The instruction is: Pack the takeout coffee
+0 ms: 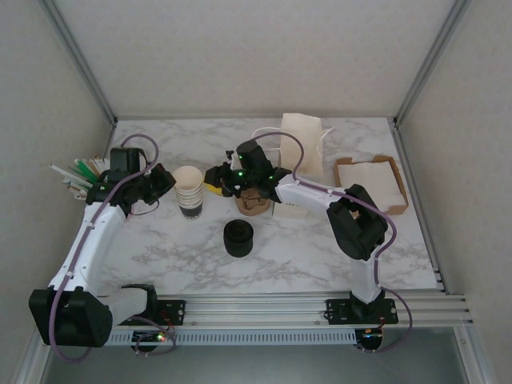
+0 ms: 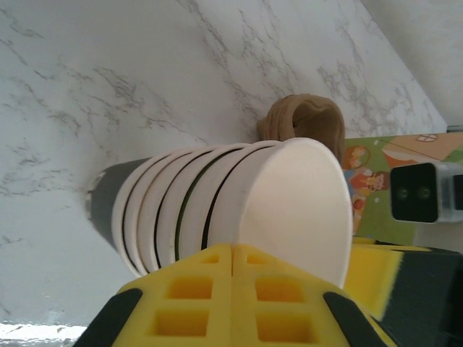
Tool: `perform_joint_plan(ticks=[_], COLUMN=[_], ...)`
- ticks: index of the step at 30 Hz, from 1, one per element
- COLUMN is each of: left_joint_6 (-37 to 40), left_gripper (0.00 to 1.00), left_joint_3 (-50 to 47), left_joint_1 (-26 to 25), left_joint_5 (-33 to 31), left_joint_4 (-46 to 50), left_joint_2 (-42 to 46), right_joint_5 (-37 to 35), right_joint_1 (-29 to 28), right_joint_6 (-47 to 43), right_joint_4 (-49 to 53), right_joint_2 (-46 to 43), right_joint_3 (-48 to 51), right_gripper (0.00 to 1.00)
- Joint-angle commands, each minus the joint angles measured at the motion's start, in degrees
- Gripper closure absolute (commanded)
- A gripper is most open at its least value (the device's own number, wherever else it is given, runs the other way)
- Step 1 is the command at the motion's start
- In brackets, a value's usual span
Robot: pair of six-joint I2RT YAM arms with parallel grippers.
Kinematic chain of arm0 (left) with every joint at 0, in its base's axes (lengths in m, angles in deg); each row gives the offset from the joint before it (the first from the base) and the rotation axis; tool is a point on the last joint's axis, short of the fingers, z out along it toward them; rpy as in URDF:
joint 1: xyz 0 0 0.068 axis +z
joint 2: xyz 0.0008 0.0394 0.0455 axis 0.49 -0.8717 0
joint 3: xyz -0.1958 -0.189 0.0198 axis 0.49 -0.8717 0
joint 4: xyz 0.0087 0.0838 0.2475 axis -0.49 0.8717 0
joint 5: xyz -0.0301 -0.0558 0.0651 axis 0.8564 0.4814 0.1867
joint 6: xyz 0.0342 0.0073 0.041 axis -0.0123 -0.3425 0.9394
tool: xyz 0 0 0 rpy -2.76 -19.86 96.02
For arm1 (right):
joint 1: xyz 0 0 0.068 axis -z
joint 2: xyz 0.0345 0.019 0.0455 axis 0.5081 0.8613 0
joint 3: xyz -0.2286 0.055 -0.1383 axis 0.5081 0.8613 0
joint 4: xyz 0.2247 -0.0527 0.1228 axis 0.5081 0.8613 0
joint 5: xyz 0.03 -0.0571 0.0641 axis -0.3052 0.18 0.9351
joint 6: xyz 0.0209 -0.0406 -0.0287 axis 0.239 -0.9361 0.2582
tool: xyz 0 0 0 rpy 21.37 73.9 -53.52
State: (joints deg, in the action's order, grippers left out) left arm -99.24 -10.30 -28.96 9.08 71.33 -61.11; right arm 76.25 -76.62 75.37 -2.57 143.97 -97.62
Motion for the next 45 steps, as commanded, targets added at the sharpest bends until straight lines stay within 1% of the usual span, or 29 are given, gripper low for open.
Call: perform_joint_plan(ticks=[1,11,16,21,26,30,35,39,45], left_joint_6=[-1.62,-3.84,-3.76,-3.55,-3.36,-2.79,-2.53,-2.03,-0.28], left_gripper=[1.0,1.0,1.0,1.0,1.0,1.0,1.0,1.0,1.0], left_joint_3=[0.06,-1.19,-1.86,-2.94,-1.62,0.11,1.15,3.77,9.72], left_joint_1=[0.37,0.77,1.11,1.56,1.82,2.32,2.78,3.05,3.13], left_joint_5=[4.17,7.4,6.89,5.87,5.17,3.9,3.01,2.06,0.97], left_joint_4=[-2.72,-5.53,-5.7,-5.5,-4.38,-2.65,-1.62,0.09,4.09], left_joint_2=[1.9,2.83,2.83,3.0,3.42,3.96,4.28,4.66,5.07], right_joint_5=[-0.29,-1.97,-2.5,-5.44,-8.05,-10.87,-12.58,-14.11,-15.74], right_joint_1=[-0.03,-0.67,-0.93,-1.52,-2.23,-3.08,-3.93,-4.97,-5.24], right_joint_6=[-1.37,-4.08,-5.74,-9.6,-13.16,-16.51,-20.21,-23.54,-27.32], right_joint_4=[1.97,6.17,8.08,13.65,18.74,23.21,28.24,32.38,36.6], right_joint_2=[0.35,-1.06,-2.44,-5.22,-8.42,-11.32,-13.61,-15.9,-21.09], right_joint_3=[0.47,-0.74,-1.61,-3.04,-3.66,-4.62,-6.83,-8.65,-8.21], right_gripper=[0.67,0.67,0.66,0.64,0.61,0.57,0.52,0.43,0.3])
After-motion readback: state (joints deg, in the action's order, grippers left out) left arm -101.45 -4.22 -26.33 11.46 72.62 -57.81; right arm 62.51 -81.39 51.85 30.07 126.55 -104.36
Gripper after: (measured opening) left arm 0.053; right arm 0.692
